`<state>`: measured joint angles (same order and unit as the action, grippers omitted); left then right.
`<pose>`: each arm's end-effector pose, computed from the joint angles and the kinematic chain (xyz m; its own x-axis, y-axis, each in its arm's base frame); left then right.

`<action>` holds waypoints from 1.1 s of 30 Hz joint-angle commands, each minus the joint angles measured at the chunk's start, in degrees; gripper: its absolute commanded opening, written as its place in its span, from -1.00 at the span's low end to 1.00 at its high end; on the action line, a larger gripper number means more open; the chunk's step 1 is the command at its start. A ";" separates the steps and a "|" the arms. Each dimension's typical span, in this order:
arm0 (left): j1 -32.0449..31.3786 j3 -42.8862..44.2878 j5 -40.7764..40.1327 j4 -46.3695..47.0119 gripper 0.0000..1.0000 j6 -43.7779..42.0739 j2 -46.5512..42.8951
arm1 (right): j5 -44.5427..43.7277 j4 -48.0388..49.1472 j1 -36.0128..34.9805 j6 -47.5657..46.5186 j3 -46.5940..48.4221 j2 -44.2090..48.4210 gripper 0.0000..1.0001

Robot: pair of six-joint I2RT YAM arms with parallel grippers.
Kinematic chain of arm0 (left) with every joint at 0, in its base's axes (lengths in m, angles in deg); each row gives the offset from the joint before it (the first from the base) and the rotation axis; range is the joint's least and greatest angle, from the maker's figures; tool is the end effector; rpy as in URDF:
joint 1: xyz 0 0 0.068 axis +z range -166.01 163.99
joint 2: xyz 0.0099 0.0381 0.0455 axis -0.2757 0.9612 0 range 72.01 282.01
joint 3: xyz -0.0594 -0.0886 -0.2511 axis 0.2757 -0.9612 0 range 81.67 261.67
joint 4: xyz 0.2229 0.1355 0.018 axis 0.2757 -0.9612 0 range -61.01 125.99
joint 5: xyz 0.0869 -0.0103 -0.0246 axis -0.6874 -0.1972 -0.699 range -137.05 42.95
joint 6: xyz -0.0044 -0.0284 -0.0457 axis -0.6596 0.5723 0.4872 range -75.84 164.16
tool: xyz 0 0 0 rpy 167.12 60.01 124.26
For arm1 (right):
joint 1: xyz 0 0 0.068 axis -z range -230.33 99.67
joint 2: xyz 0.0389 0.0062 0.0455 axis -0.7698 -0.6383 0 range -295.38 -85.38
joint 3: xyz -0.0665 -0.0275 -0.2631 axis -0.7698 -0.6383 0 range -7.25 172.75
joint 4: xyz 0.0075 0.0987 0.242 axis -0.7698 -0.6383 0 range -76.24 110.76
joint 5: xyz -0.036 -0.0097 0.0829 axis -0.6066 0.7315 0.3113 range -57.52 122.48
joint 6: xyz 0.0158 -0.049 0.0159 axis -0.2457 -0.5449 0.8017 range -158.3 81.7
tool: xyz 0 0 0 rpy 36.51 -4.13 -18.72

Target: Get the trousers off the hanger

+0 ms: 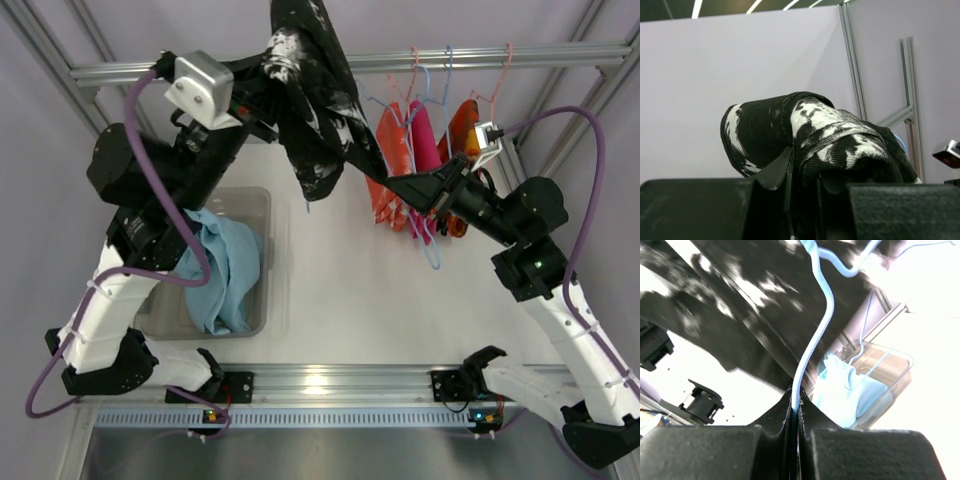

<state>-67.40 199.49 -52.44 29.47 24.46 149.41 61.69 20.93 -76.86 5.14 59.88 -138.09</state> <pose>0.1280 -0.1550 0.6367 0.5734 -0.1803 -0.7991 0.5695 0.7890 0.2306 0.1570 0.0978 0.4692 -0.3950 0.4736 -0.7872 -0.7448 0.3365 0.5763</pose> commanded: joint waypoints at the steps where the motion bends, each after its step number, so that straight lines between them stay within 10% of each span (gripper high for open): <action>1: -0.11 6.27 -1.28 11.71 -1.00 -2.27 -3.58 | -0.30 -0.08 -0.81 -2.57 -0.78 0.50 -1.00; 17: 16.32 -15.83 -15.25 3.11 -1.00 -21.50 -25.89 | 0.23 -7.64 -0.81 -7.32 -1.04 3.14 -1.00; 26: 19.49 -37.13 -31.25 -14.02 -1.00 -37.93 -47.33 | 1.11 -9.48 -0.81 -9.08 2.65 0.77 -1.00; 33: 19.49 -40.47 -30.14 -36.96 -1.00 -30.07 -50.07 | 1.99 -7.55 -0.98 -7.50 2.56 -1.43 -1.00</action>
<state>-48.12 159.66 -84.35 -2.03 -7.35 99.56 62.65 11.61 -76.86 -2.24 59.32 -138.89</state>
